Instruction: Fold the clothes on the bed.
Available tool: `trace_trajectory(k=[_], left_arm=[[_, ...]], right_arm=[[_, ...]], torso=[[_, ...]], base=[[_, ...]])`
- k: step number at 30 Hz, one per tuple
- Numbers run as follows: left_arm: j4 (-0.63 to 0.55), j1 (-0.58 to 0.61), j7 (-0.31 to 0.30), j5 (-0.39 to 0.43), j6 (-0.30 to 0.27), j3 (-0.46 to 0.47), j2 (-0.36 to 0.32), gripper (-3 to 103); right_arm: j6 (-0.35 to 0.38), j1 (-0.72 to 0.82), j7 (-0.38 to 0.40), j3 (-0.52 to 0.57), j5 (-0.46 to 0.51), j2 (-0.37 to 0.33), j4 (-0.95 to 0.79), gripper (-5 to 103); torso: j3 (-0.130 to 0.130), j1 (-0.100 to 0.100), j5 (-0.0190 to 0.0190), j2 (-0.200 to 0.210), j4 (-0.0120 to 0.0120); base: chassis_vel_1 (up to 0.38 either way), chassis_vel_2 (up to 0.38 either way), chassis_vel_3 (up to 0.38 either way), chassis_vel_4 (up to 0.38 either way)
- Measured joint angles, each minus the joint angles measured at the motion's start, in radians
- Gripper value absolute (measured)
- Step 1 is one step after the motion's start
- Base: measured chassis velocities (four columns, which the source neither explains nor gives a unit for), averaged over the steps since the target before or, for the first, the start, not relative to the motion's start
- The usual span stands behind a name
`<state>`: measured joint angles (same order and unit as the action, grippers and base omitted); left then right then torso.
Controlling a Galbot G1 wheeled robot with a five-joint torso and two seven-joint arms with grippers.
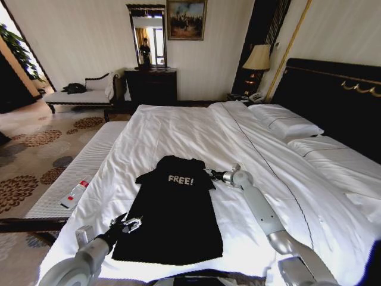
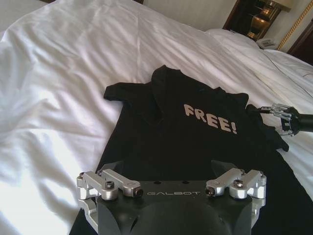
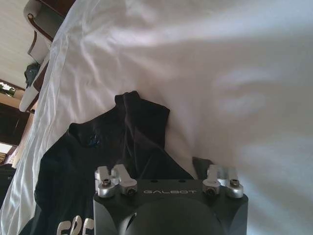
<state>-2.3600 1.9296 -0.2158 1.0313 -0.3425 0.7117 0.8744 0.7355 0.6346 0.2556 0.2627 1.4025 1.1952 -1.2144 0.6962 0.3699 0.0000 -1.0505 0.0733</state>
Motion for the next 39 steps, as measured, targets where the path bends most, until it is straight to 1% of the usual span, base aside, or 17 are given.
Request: trace_trajectory(k=[1,2,6,7,8,9,10,11,15,17,19,20,25,27,31,36,39], left_arm=[[0.001,-0.001,0.000,0.000,0.000,-0.001,0.000,100],[0.001,-0.001,0.000,0.000,0.000,-0.001,0.000,100],[0.003,0.000,0.000,-0.002,0.002,-0.001,0.007,100],[0.003,0.000,0.000,-0.002,0.002,-0.001,0.007,100],[0.003,0.001,0.000,-0.002,0.002,-0.001,0.009,100],[0.004,0.002,0.000,-0.002,0.003,0.000,0.011,100],[0.004,0.003,0.000,-0.002,0.003,0.000,0.013,100],[0.004,0.003,0.000,-0.002,0.003,0.000,0.013,100],[0.004,0.010,0.001,-0.008,0.006,0.001,0.021,100],[0.004,0.011,0.002,-0.009,0.006,0.002,0.023,100],[0.004,0.011,0.002,-0.010,0.007,0.003,0.025,100],[0.004,0.011,0.002,-0.010,0.007,0.004,0.025,100],[0.004,0.009,0.003,-0.007,0.007,0.014,0.028,100],[0.003,0.009,0.003,-0.007,0.007,0.017,0.029,100],[0.003,0.010,0.007,0.000,0.008,0.030,0.036,100],[0.001,0.009,0.008,0.000,0.008,0.033,0.038,100],[-0.001,0.010,0.009,0.001,0.009,0.039,0.041,100]], right_arm=[[0.000,0.001,0.000,0.001,-0.001,0.000,0.000,68],[0.000,0.001,0.000,0.001,-0.001,0.000,0.000,68],[0.000,0.004,0.001,0.002,-0.001,-0.003,-0.003,46],[0.000,0.004,0.001,0.002,-0.001,-0.003,-0.003,46],[0.000,0.005,0.002,0.002,-0.001,-0.004,-0.006,40],[0.000,0.005,0.002,0.002,-0.001,-0.004,-0.007,40],[0.000,0.005,0.003,0.002,-0.001,-0.005,-0.008,35],[0.000,0.005,0.003,0.002,-0.001,-0.005,-0.008,35],[0.000,0.007,0.006,0.002,-0.001,-0.010,-0.016,14],[0.000,0.008,0.006,0.002,-0.001,-0.012,-0.019,14],[0.000,0.009,0.007,0.002,0.001,-0.017,-0.028,3],[0.000,0.010,0.008,0.002,0.002,-0.018,-0.032,1],[0.000,0.010,0.011,-0.003,-0.002,-0.024,-0.053,0],[0.000,0.011,0.010,-0.007,-0.018,-0.028,-0.063,0],[-0.005,0.011,-0.008,-0.027,-0.097,-0.062,-0.123,0],[-0.005,-0.004,-0.006,-0.046,-0.110,-0.088,-0.157,0],[-0.005,-0.009,-0.007,-0.068,-0.143,-0.104,-0.164,0]], torso=[[0.000,0.000,0.0000,0.000,-0.0001],[0.000,0.000,0.0000,0.000,-0.0001],[0.000,0.000,0.0000,0.000,0.0000],[0.000,0.000,0.0000,0.000,0.0000],[0.000,0.000,0.0000,0.000,0.0000],[0.000,0.000,0.0000,0.000,0.0000],[0.000,0.000,0.0000,0.000,0.0000],[0.000,0.000,0.0000,0.000,0.0000],[0.000,0.000,0.0000,0.000,-0.0002],[0.000,0.000,0.0000,0.000,-0.0001],[0.000,0.000,0.0000,0.000,-0.0001],[0.000,0.000,0.0000,0.000,-0.0001],[0.000,0.000,0.0000,0.000,-0.0001],[0.000,0.000,0.0000,0.000,-0.0001],[0.000,0.000,0.0000,0.000,0.0000],[0.000,0.000,-0.0001,0.000,-0.0001],[0.000,0.000,0.0000,0.000,0.0000]], base=[[0.000,0.000,0.000,0.000],[0.000,0.000,0.000,0.000],[0.000,0.000,0.000,0.000],[0.000,0.000,0.000,0.000],[0.000,0.000,0.000,0.000],[0.000,0.000,0.000,0.000],[0.000,0.000,0.000,0.000],[0.000,0.000,0.000,0.000],[0.000,0.000,0.000,0.000],[0.000,0.000,0.000,0.000],[0.000,0.000,0.000,0.000],[0.000,0.000,0.000,0.000],[0.000,0.000,0.000,0.000],[0.000,0.000,0.000,0.000],[0.000,0.000,0.000,0.000],[0.000,0.000,0.000,0.000],[0.000,0.000,0.000,0.000]])
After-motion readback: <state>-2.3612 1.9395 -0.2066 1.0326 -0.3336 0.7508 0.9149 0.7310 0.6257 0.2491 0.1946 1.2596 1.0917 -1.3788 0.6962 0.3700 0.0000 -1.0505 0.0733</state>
